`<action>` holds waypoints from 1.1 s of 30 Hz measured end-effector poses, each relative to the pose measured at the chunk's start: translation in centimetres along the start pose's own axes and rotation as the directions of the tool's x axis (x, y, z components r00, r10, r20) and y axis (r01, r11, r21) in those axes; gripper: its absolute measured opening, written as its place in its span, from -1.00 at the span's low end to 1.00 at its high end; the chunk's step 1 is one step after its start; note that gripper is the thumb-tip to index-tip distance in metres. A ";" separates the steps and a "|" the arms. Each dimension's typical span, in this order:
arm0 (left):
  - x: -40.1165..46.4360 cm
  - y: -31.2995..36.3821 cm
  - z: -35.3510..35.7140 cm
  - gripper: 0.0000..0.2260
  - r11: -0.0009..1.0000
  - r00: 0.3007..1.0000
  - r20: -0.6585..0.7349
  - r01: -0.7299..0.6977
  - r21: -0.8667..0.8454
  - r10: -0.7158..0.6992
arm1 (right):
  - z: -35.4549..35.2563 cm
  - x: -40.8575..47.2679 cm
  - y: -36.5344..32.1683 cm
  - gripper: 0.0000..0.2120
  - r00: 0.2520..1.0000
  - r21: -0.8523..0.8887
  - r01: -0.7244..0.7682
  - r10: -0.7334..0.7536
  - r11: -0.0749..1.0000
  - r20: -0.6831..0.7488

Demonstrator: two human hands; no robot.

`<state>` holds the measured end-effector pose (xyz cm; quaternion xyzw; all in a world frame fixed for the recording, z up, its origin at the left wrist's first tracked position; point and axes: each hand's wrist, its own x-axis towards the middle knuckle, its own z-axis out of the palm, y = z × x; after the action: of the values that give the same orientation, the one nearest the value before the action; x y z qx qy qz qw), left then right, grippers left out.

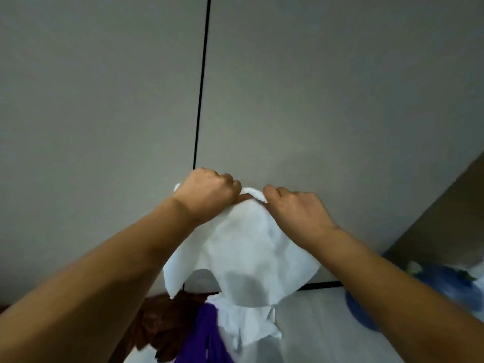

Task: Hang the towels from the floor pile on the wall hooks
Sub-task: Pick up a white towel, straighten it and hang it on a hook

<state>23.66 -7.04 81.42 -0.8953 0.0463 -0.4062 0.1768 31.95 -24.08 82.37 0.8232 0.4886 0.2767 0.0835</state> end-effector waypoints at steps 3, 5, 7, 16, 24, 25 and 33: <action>3.5 -0.6 -5.7 -0.59 1.000 0.997 -0.075 -0.029 -0.011 0.028 | -7.1 -0.7 2.1 -0.56 0.998 -0.035 -0.026 0.024 0.999 -0.059; 5.3 -0.5 -9.3 -0.59 0.997 0.992 -0.114 -0.052 -0.050 0.046 | -11.2 -1.8 3.0 -0.58 0.997 -0.062 -0.053 0.049 0.997 -0.059; 6.9 -0.1 -12.3 -0.59 0.992 0.983 -0.164 -0.095 -0.078 0.081 | -15.6 -3.2 3.5 -0.60 0.993 -0.118 -0.106 0.098 0.987 -0.066; 13.0 8.1 -22.1 -0.35 0.929 0.838 -0.487 -0.348 -0.129 0.247 | -29.0 -14.7 5.2 -0.80 0.943 -0.286 -0.297 0.327 0.911 0.063; 16.4 22.2 -33.4 -0.58 0.825 0.686 -0.650 -0.543 -0.155 0.328 | -40.3 -31.2 6.3 -0.82 0.838 -0.445 -0.467 0.543 0.764 0.052; 16.5 24.2 -35.0 -0.58 0.810 0.661 -0.676 -0.564 -0.161 0.326 | -41.7 -33.4 6.1 -0.80 0.820 -0.454 -0.490 0.570 0.744 0.047; 13.6 45.9 -49.6 -0.59 0.616 0.496 -0.826 -0.747 -0.250 0.267 | -53.7 -56.4 2.3 -0.84 0.609 -0.639 -0.563 0.786 0.525 0.109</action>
<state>-1.37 -66.76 105.00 -0.6047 0.5117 -0.6099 -0.0220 -16.02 -80.40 106.95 0.9246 -0.0055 0.2456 0.2910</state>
